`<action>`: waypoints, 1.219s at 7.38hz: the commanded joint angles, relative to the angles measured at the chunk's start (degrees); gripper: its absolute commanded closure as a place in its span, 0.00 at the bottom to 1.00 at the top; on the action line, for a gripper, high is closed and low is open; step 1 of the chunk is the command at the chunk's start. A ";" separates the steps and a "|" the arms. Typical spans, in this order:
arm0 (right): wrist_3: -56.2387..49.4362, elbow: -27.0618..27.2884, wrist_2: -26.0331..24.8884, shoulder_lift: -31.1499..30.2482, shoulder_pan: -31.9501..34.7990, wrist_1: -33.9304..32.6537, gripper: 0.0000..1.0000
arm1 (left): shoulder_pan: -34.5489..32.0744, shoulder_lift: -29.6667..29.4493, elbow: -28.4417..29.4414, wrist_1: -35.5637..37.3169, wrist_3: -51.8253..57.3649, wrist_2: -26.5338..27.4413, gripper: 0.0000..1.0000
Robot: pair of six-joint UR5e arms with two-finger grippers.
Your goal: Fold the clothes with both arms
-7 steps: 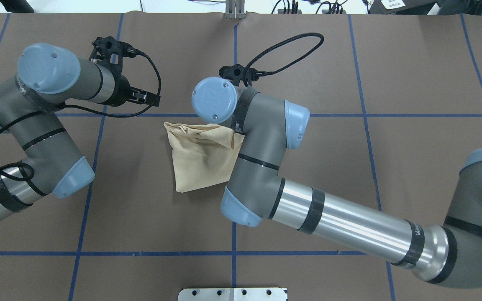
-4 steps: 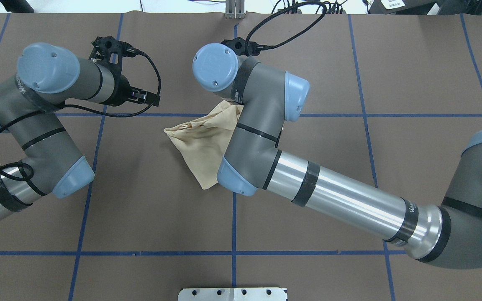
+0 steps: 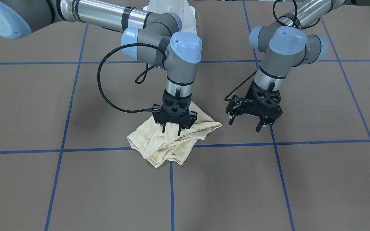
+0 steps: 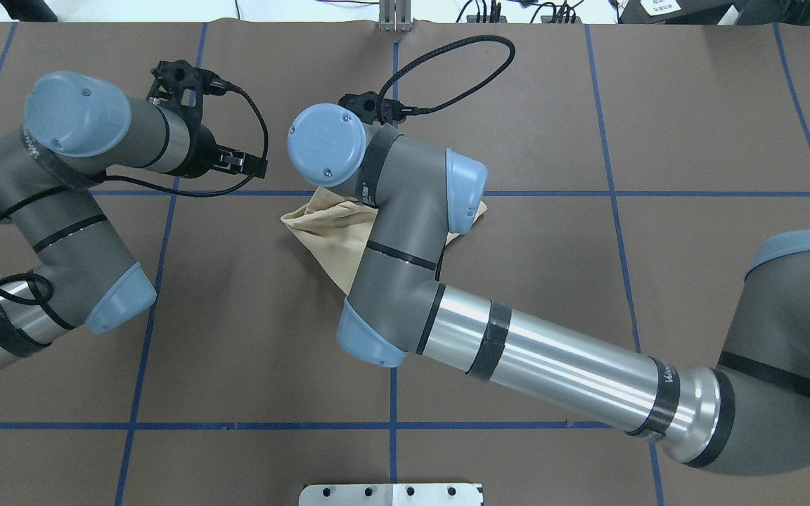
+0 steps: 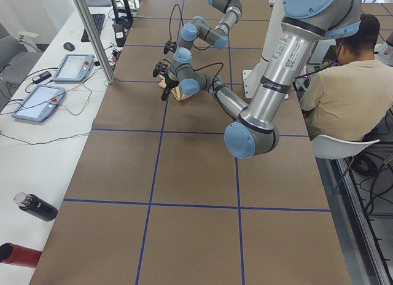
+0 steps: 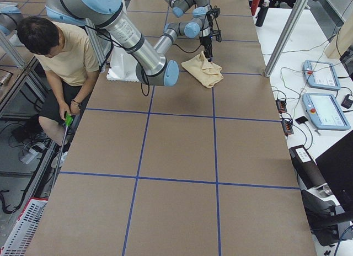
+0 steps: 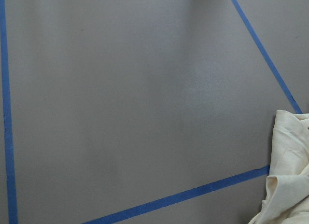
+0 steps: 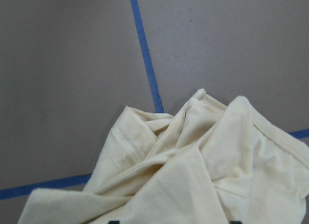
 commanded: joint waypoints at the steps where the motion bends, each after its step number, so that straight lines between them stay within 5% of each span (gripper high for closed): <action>1: 1.14 0.04 -3.63 -2.53 -3.26 -0.20 0.07 | 0.00 0.27 -0.09 0.00 0.02 0.00 0.00; 3: 0.71 -0.66 -3.72 -2.90 -3.44 -0.20 0.68 | 0.00 0.27 -0.09 0.00 0.02 0.00 0.00; 4: 0.09 -0.75 -4.33 -2.29 -2.57 -0.03 0.81 | 0.00 0.27 -0.17 0.00 0.02 0.00 0.00; 6: -2.89 -1.36 -4.34 -2.19 1.20 2.06 0.81 | 0.09 0.71 -0.35 0.00 0.02 0.00 0.00; 8: -3.52 -12.29 -9.31 0.42 2.62 17.92 0.86 | 0.00 1.58 -1.48 0.00 -0.07 0.00 0.00; 9: -3.26 -13.75 -10.39 1.58 4.45 20.77 0.95 | 0.00 2.80 -2.54 0.00 -0.07 0.00 0.00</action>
